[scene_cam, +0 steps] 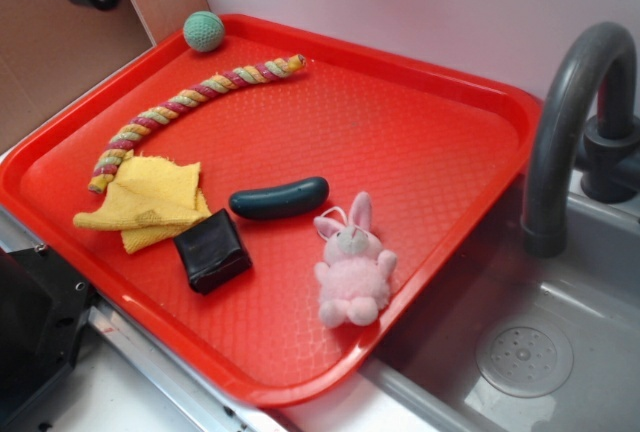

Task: Grab the multicolored rope.

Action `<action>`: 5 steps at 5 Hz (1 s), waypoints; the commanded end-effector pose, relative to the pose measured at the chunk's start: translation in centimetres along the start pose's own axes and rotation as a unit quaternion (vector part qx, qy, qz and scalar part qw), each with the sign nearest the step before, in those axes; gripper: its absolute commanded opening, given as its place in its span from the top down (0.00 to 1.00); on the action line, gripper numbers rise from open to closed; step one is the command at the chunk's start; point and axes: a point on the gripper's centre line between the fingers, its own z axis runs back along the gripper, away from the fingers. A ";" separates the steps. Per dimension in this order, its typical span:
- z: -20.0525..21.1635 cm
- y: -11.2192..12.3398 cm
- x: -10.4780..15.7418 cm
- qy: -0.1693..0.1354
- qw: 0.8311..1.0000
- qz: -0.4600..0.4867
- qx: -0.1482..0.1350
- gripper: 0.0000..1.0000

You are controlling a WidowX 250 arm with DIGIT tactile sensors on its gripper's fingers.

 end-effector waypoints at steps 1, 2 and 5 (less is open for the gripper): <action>-5.0 1.6 1.5 0.023 0.999 -0.017 -0.037 0.00; -8.6 1.5 1.6 0.048 0.998 -0.030 -0.016 0.00; -13.3 2.4 1.0 0.090 0.996 -0.029 0.001 0.00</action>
